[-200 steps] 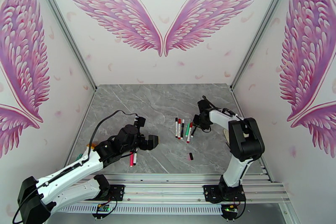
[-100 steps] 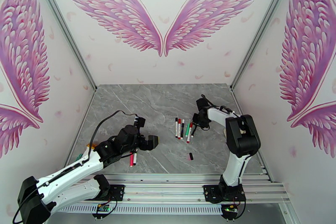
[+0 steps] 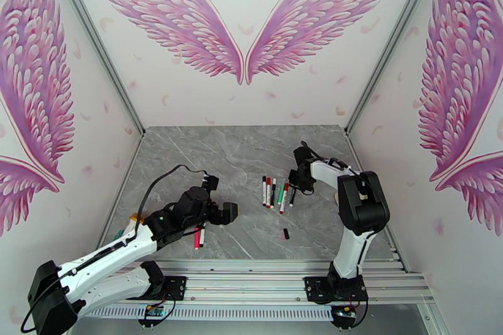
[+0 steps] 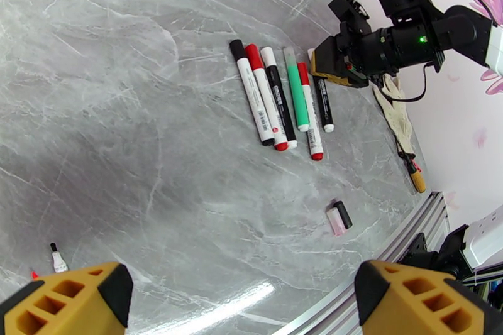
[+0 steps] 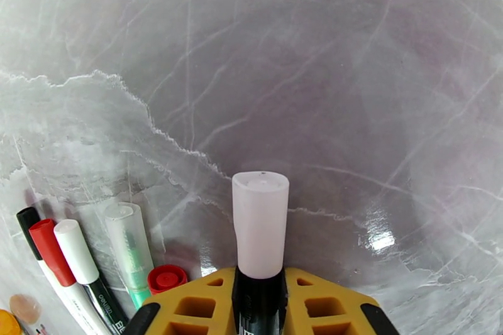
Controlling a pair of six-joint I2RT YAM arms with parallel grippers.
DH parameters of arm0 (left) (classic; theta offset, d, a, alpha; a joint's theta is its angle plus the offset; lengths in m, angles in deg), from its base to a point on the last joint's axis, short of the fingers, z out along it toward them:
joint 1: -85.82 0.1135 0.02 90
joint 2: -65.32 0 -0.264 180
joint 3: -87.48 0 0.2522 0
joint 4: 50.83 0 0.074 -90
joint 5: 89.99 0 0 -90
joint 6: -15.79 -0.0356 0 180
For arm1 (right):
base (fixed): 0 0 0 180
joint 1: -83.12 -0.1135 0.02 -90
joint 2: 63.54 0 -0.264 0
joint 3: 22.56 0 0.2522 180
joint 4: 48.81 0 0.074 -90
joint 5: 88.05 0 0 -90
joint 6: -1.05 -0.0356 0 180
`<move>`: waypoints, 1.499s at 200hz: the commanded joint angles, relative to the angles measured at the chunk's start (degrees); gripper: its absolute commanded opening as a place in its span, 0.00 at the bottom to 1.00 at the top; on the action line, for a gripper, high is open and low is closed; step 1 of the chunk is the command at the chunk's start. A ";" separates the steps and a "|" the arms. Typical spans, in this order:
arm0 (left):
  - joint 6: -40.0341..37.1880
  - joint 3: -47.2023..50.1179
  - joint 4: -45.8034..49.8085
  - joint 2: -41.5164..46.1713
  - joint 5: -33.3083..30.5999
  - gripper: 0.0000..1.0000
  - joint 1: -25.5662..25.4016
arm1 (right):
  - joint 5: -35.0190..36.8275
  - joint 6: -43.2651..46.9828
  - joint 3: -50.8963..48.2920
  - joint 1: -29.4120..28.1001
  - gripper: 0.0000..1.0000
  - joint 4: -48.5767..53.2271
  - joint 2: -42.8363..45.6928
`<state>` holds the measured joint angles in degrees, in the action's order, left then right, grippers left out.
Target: Open the pen caps
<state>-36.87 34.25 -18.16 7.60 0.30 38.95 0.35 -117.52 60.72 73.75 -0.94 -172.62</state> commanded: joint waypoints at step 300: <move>13.22 0.94 -35.97 -12.67 18.05 0.99 -1.33 | -7.11 -17.04 -28.61 -24.55 0.18 -26.97 56.30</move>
<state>-25.81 36.22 -48.56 -3.28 15.45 38.14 -8.20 -132.34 32.70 50.97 -23.41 -117.12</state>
